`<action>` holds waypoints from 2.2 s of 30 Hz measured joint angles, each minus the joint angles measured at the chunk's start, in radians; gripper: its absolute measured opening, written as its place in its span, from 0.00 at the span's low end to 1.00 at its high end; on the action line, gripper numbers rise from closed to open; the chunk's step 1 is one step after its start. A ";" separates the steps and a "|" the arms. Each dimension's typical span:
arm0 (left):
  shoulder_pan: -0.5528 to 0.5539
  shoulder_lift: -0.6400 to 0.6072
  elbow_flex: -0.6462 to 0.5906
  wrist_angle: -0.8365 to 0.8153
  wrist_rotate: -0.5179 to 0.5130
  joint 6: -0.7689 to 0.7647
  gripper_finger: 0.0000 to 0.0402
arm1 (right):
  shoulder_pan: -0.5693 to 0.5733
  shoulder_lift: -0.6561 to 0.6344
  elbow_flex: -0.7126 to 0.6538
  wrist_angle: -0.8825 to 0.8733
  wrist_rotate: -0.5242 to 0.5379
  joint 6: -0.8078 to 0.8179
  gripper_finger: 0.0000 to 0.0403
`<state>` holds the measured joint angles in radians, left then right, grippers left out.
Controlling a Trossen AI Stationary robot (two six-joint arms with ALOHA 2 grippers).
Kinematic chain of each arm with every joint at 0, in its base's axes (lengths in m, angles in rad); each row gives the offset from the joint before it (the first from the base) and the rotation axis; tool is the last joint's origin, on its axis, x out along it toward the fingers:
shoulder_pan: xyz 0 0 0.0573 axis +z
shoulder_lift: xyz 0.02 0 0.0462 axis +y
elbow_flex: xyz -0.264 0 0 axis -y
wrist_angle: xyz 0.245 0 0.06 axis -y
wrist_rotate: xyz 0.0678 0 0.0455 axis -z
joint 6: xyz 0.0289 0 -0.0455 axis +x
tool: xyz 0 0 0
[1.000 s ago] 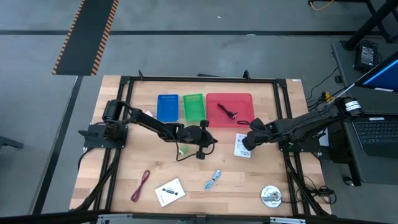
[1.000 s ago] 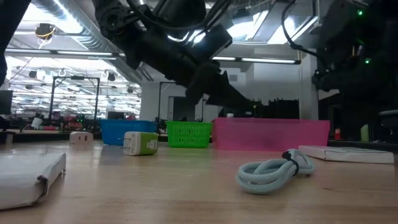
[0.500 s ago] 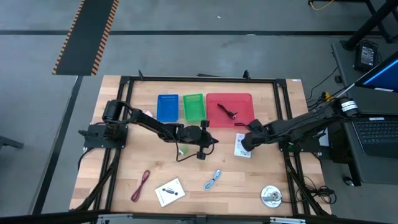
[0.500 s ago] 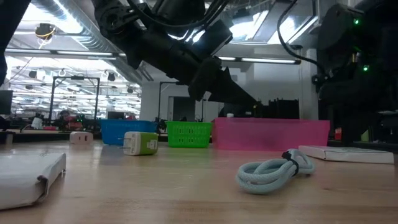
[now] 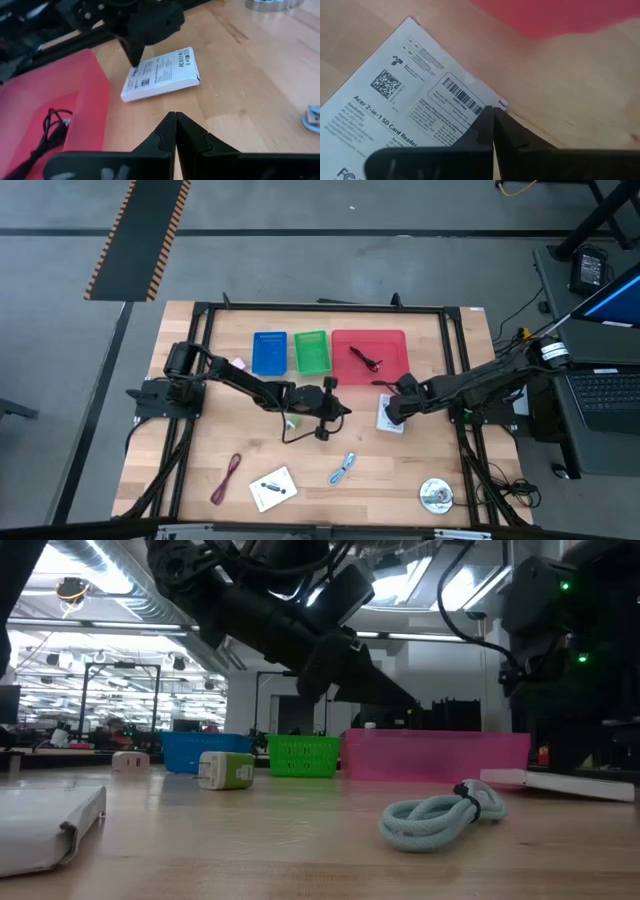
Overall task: Pick and place items into bin
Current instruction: Put the top card reader box into the green bin
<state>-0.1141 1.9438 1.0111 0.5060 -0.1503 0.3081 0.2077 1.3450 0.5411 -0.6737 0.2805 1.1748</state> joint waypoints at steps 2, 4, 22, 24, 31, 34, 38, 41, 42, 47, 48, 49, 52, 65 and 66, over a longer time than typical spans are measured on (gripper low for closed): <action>-0.005 0.000 0.000 0.000 0.010 0.047 0.00 | 0.000 0.015 0.002 0.016 -0.003 0.001 0.00; -0.013 0.000 0.000 0.008 0.018 0.096 0.00 | 0.000 0.021 0.002 0.026 -0.005 0.002 0.00; -0.069 0.000 0.000 0.014 0.103 0.371 0.01 | 0.000 0.025 -0.001 0.094 -0.040 0.003 0.00; -0.069 -0.001 0.000 0.014 0.104 0.360 0.02 | 0.000 0.025 -0.001 0.101 -0.043 0.003 0.00; -0.067 -0.001 0.000 0.014 0.091 0.341 0.18 | 0.000 0.026 -0.002 0.128 -0.054 -0.001 0.00; -0.067 -0.001 0.000 0.014 0.085 0.333 0.27 | 0.000 0.026 -0.002 0.128 -0.054 -0.002 0.00; -0.067 -0.001 0.000 0.014 0.053 0.350 0.37 | 0.000 0.026 -0.002 0.128 -0.054 -0.002 0.00; -0.065 -0.001 0.000 0.014 0.039 0.339 0.41 | 0.000 0.026 -0.002 0.127 -0.054 -0.002 0.00; -0.065 -0.001 0.000 0.014 0.039 0.334 0.42 | 0.000 0.026 -0.002 0.127 -0.055 -0.002 0.00; -0.067 0.018 -0.001 0.021 0.038 0.393 0.43 | 0.000 0.026 -0.002 0.128 -0.059 -0.002 0.00; -0.068 0.028 0.003 0.022 0.037 0.398 0.43 | 0.000 0.026 -0.002 0.129 -0.060 -0.002 0.00; -0.068 0.040 0.011 0.019 0.031 0.402 0.42 | 0.000 0.026 -0.002 0.133 -0.062 -0.001 0.00; -0.067 0.075 0.057 -0.025 -0.011 0.409 0.42 | 0.000 0.026 -0.003 0.146 -0.073 0.000 0.00; -0.065 0.227 0.313 -0.281 -0.013 0.518 0.42 | 0.000 0.027 -0.003 0.171 -0.098 0.003 0.00; -0.065 0.234 0.324 -0.281 -0.013 0.525 0.42 | 0.000 0.027 -0.003 0.172 -0.099 0.003 0.00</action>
<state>-0.1787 2.1781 1.3351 0.2247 -0.1635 0.8330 0.2077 1.3716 0.5381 -0.5019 0.1817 1.1774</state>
